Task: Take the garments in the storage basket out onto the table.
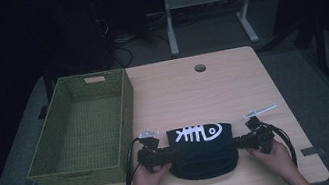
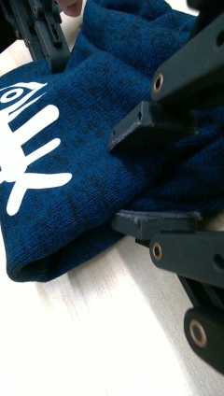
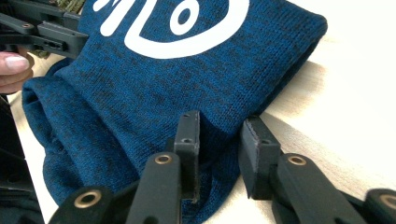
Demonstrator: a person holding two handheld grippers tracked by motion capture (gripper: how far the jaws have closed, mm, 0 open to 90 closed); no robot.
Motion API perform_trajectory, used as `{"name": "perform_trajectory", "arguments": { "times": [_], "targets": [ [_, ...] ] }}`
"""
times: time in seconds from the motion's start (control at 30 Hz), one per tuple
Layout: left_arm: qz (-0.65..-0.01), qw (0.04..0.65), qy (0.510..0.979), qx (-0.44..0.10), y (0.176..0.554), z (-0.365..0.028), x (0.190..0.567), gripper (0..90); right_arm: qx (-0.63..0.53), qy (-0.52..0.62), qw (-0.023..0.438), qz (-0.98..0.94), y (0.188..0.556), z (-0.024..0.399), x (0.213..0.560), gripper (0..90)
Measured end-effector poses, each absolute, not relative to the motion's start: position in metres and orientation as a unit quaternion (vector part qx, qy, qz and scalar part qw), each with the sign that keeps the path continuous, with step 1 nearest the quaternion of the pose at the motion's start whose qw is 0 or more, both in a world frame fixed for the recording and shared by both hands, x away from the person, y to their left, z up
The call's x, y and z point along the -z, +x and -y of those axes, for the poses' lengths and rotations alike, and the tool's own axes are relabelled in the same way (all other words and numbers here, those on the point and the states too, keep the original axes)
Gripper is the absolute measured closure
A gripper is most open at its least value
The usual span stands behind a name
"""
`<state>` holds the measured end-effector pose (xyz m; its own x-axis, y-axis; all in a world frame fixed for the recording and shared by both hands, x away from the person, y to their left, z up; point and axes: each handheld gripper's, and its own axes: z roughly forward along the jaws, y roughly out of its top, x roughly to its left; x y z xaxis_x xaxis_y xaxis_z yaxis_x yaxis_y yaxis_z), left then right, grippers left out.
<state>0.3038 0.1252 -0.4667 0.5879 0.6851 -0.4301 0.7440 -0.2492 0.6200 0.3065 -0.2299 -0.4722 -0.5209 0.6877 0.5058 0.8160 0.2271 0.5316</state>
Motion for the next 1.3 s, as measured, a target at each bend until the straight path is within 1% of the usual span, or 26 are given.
{"name": "perform_trajectory", "arguments": {
  "times": [0.13,0.27,0.53,0.7,1.3],
  "targets": [
    [-0.451,0.418,0.788,0.039,0.305,-0.124,0.467,67.2,0.396,-0.483,0.083,0.777,0.307,0.232,0.472,75.4],
    [-0.447,0.423,0.787,0.036,0.306,-0.121,0.467,69.9,0.404,-0.487,0.082,0.770,0.307,0.236,0.472,79.1],
    [-0.450,0.431,0.781,0.041,0.309,-0.119,0.468,73.9,0.414,-0.491,0.089,0.761,0.307,0.242,0.473,81.1],
    [-0.453,0.436,0.776,0.049,0.312,-0.120,0.468,74.9,0.416,-0.492,0.088,0.760,0.307,0.244,0.472,81.5],
    [-0.445,0.440,0.779,0.030,0.316,-0.112,0.453,76.7,0.426,-0.492,0.075,0.756,0.306,0.248,0.461,81.8]
  ]
}}
